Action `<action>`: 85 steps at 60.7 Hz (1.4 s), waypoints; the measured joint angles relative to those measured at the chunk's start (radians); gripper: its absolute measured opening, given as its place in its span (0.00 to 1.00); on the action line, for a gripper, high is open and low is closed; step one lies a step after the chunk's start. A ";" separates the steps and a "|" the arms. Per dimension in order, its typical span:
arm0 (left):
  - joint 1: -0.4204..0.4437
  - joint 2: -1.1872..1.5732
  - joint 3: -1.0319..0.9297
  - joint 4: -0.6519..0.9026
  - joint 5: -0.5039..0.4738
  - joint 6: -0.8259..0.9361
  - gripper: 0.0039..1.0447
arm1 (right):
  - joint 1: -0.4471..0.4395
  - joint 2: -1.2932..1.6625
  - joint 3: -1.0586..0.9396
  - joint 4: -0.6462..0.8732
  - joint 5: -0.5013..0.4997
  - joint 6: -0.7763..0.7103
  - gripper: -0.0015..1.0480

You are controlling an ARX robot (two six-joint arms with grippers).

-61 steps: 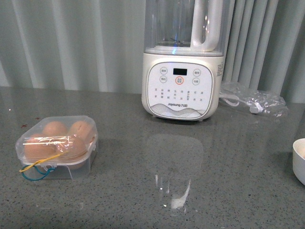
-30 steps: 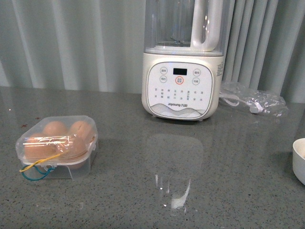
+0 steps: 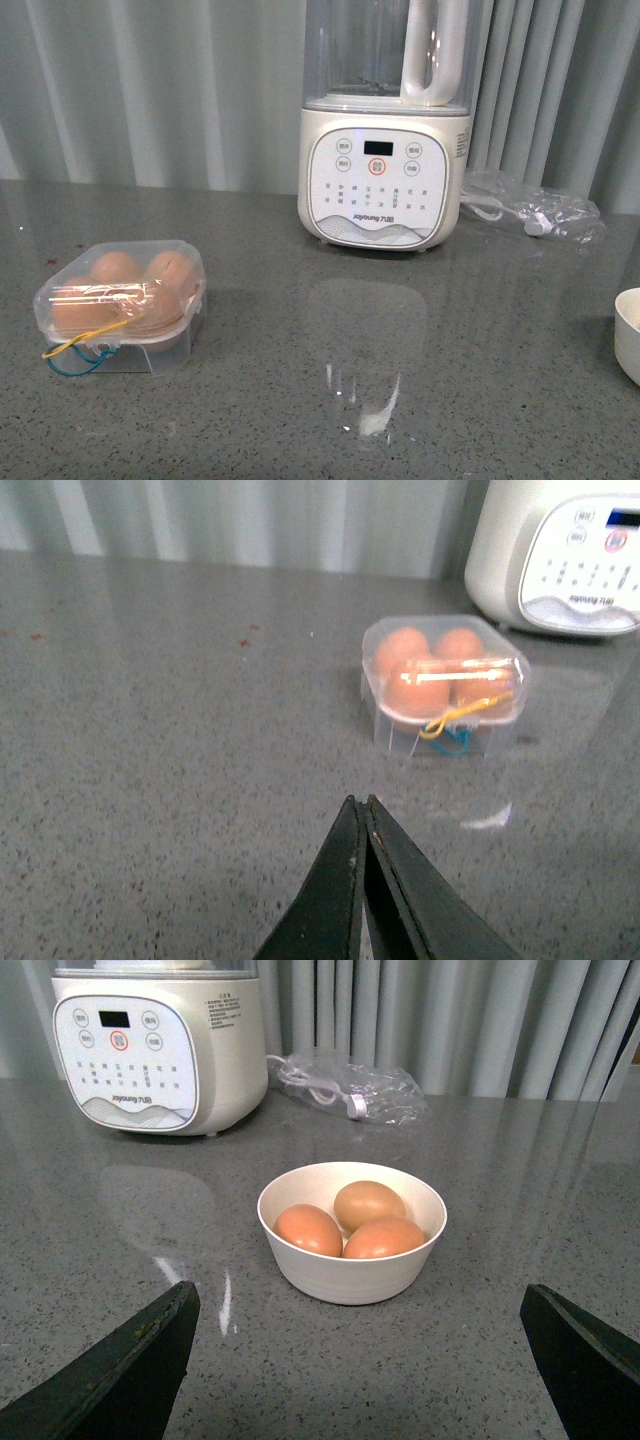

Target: Put egg into box

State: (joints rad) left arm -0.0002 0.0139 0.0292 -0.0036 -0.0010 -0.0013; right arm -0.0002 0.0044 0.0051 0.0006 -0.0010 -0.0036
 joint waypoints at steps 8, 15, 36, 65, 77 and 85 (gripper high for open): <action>0.000 -0.011 0.000 0.000 0.000 0.000 0.03 | 0.000 0.000 0.000 0.000 0.000 0.000 0.93; 0.000 -0.011 0.000 0.000 0.000 -0.002 0.04 | 0.000 0.000 0.000 0.000 0.000 0.000 0.93; 0.000 -0.011 0.000 0.000 0.000 -0.001 0.64 | 0.000 0.000 0.000 0.000 0.000 0.000 0.93; 0.000 -0.011 0.000 0.000 0.000 -0.001 0.94 | 0.000 0.000 0.000 0.000 0.000 0.000 0.93; 0.000 -0.011 0.000 0.000 0.000 -0.001 0.94 | 0.000 0.000 0.000 0.000 0.000 0.000 0.93; 0.000 -0.011 0.000 0.000 0.000 -0.001 0.94 | 0.000 0.000 0.000 0.000 0.000 0.000 0.93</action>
State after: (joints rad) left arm -0.0002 0.0029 0.0292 -0.0032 -0.0006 -0.0021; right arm -0.0002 0.0040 0.0051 0.0006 -0.0010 -0.0036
